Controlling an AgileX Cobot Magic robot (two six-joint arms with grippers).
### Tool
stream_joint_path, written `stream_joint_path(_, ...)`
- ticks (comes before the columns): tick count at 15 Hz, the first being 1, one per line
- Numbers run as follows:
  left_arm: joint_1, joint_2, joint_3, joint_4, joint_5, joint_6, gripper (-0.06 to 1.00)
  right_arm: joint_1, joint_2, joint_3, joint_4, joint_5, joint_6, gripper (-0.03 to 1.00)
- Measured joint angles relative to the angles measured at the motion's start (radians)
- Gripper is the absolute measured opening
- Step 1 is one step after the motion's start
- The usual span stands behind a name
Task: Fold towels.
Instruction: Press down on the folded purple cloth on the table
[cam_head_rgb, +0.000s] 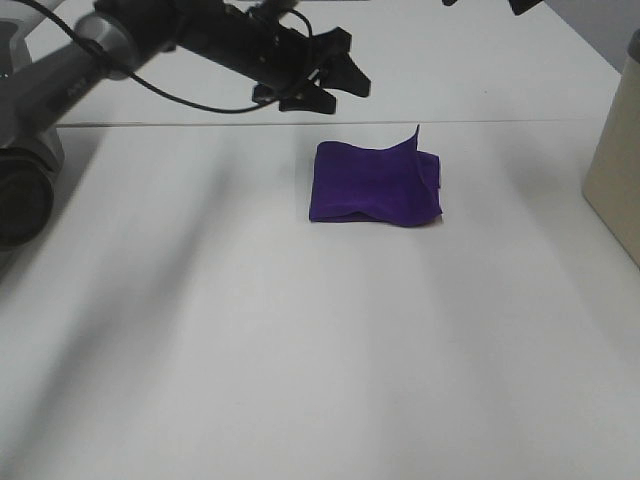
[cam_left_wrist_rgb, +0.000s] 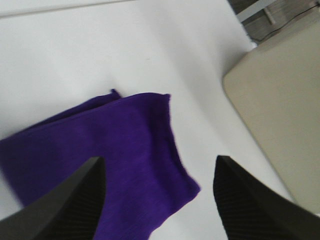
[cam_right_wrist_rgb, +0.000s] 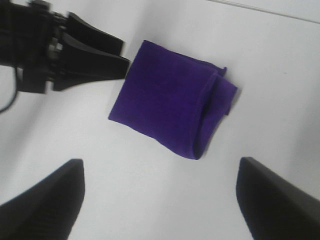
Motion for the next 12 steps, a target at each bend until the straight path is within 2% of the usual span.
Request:
stream_joint_path(2,0.010,-0.054,-0.088,0.223,0.127,-0.070,0.58,0.000,-0.022,0.000,-0.065,0.000,0.008,0.80)
stream_joint_path(5,0.009,-0.145,-0.127,0.511,0.152,-0.200,0.58,-0.014,-0.062,0.000,-0.134,0.001,0.086,0.80)
stream_joint_path(7,0.025,-0.191,-0.126,0.726,0.155,-0.245,0.58,-0.088,-0.069,0.000,-0.142,0.001,0.144,0.80)
stream_joint_path(8,0.037,-0.203,-0.126,0.759,0.157,-0.250,0.58,-0.115,-0.069,0.000,-0.145,0.001,0.152,0.80)
stream_joint_path(9,0.101,-0.230,-0.126,0.809,0.157,-0.257,0.58,-0.197,-0.069,0.000,-0.166,0.001,0.165,0.80)
stream_joint_path(11,0.178,-0.234,-0.124,0.805,0.157,-0.258,0.58,-0.212,-0.073,0.000,-0.162,0.001,0.164,0.80)
stream_joint_path(12,0.214,-0.238,-0.121,0.786,0.160,-0.260,0.58,-0.210,-0.069,0.000,-0.119,-0.002,0.151,0.80)
